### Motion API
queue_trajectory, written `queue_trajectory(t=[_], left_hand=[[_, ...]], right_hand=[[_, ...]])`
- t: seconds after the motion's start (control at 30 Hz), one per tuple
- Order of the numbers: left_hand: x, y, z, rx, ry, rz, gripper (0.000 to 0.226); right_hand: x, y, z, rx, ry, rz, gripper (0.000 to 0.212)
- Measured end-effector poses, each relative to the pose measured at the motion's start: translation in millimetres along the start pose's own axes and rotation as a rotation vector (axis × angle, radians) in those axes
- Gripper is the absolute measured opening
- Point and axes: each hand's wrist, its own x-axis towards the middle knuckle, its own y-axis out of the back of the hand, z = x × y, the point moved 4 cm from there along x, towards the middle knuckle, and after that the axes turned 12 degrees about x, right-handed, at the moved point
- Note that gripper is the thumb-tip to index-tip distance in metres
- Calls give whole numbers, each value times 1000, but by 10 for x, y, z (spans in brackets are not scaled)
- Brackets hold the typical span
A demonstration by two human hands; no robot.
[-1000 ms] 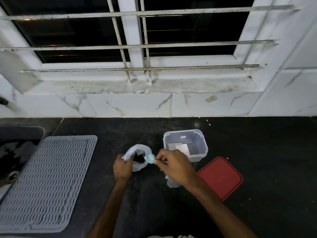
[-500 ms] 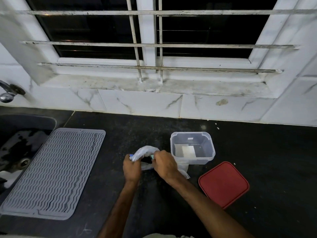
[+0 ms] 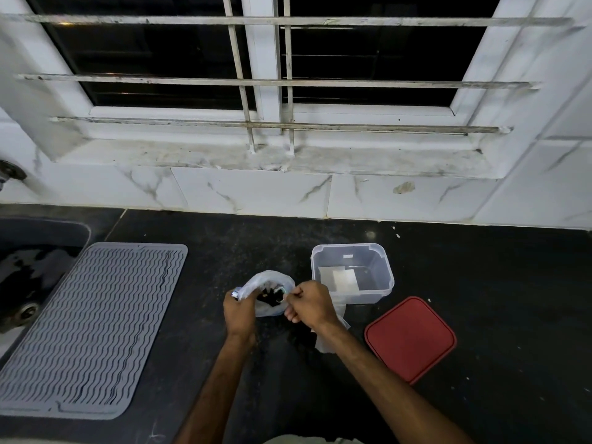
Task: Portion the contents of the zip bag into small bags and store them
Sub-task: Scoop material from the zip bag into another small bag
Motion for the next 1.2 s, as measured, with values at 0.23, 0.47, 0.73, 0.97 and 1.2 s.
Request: queue_trajectory(t=[0.23,0.47,0.73,0.97,1.2], left_hand=[[86,-30,-83,-96,112,-102,3],[56,57,-134,135,147,-125,80],[-859,-2,209,514,-458,-120,30],[-961,-637,-76,1085,-758,-596,38],[-879,-724,-62,1161,-776,-538,16]], right_hand=[[-91,95,-188,136,-43,-80,19],[-182,327,-237,250,-116,-158,13],[-363,948,-170,380,-69,-15,14],[-462,1254,123,258,-37,51,9],[-559,1230,339,218,-60,19,12]])
